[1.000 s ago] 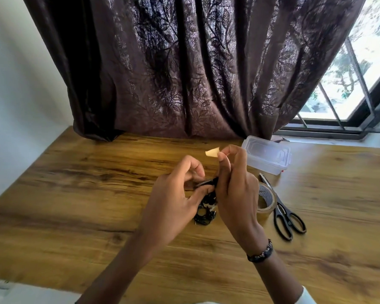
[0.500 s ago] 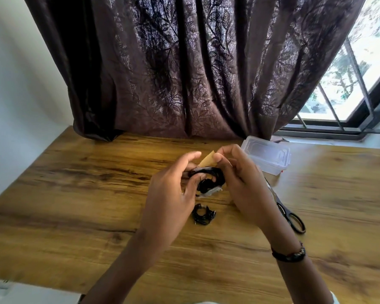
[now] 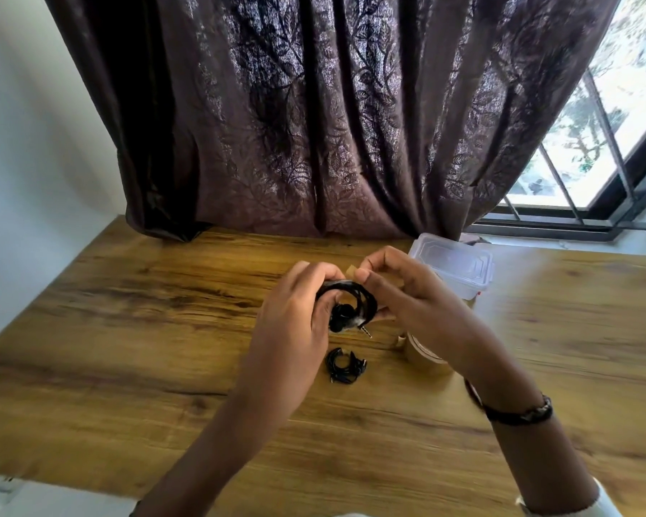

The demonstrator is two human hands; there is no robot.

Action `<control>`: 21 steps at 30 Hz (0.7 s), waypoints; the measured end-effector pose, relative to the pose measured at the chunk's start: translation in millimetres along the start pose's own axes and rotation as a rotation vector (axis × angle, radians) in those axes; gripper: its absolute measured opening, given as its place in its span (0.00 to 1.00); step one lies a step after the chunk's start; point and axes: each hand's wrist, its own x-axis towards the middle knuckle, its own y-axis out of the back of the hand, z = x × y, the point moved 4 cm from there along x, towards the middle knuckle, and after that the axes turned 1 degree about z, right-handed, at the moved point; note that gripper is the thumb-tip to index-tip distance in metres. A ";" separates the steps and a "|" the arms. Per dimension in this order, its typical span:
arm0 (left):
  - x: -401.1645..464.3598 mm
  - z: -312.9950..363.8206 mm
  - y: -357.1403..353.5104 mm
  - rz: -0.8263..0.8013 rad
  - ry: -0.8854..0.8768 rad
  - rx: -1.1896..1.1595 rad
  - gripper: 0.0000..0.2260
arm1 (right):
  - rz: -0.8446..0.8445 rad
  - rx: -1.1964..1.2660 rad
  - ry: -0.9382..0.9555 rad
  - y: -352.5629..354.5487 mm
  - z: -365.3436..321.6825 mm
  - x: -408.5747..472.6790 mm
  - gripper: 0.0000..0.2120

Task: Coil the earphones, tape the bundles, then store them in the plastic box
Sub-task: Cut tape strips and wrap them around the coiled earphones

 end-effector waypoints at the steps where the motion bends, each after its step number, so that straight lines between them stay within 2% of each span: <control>1: -0.1 0.3 0.0 0.009 -0.001 0.008 0.06 | 0.010 0.004 0.007 0.1 -1.2 -0.8 0.18; 5: -0.4 2.5 0.3 0.053 -0.015 0.012 0.06 | 0.074 -0.011 0.053 1.3 -3.6 -2.9 0.16; 10: -0.3 5.2 3.1 0.110 -0.031 -0.007 0.07 | 0.171 0.049 0.104 5.2 -2.7 -3.0 0.09; 15: -0.4 7.9 1.5 0.128 -0.072 0.013 0.08 | 0.306 -0.171 0.203 8.5 -3.8 -2.8 0.07; 19: 0.3 7.5 -0.9 0.136 -0.088 0.031 0.09 | 0.239 -0.065 0.204 8.0 -8.4 -4.1 0.02; 21: 0.2 7.3 -2.0 0.137 -0.102 0.046 0.08 | 0.222 -0.086 0.214 8.6 -9.7 -4.3 0.02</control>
